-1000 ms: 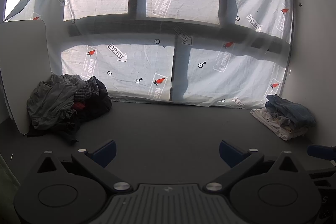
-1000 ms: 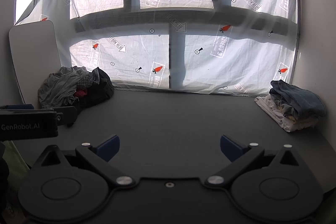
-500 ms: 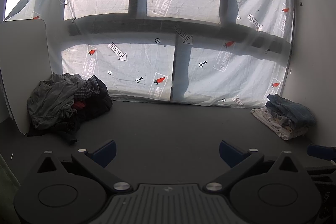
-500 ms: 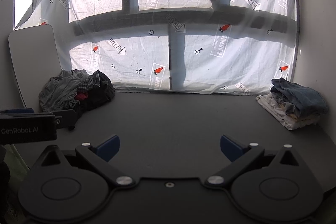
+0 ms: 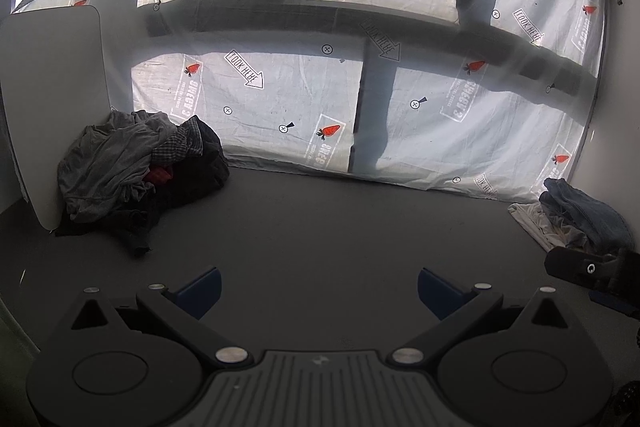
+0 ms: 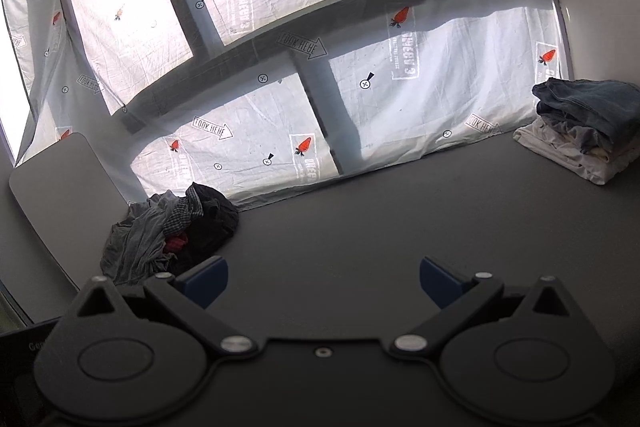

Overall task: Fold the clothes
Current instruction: 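Move both tools toward the clothes heap beside the white board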

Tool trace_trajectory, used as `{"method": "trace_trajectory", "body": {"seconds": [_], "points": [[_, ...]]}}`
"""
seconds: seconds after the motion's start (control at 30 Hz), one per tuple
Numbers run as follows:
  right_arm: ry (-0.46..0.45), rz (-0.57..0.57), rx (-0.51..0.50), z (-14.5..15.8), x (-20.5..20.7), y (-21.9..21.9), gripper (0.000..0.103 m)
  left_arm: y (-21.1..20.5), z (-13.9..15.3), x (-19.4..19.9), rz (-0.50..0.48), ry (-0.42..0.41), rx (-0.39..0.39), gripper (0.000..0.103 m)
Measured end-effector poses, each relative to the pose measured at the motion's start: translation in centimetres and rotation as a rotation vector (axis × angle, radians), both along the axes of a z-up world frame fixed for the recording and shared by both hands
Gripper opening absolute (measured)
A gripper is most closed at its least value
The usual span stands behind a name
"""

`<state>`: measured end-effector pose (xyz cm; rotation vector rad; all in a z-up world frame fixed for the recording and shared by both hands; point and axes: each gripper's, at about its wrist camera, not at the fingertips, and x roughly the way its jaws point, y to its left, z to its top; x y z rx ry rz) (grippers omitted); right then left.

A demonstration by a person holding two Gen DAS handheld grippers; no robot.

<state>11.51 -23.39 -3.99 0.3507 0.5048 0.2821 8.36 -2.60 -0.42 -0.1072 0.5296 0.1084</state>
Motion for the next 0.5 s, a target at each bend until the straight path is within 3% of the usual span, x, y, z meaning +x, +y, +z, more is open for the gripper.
{"method": "trace_trajectory", "body": {"seconds": [0.13,0.3,0.5], "points": [[0.051,0.047,0.094,-0.7,6.3,-0.5,0.103,0.2,0.1,4.7,0.050,0.045,0.005,0.103],[0.097,0.101,0.111,-0.9,12.6,0.1,0.103,0.4,0.4,9.5,0.124,0.100,0.010,0.103],[0.229,0.171,0.155,-3.0,19.8,1.5,0.103,1.9,-0.1,14.1,0.218,0.175,0.018,0.103]]}}
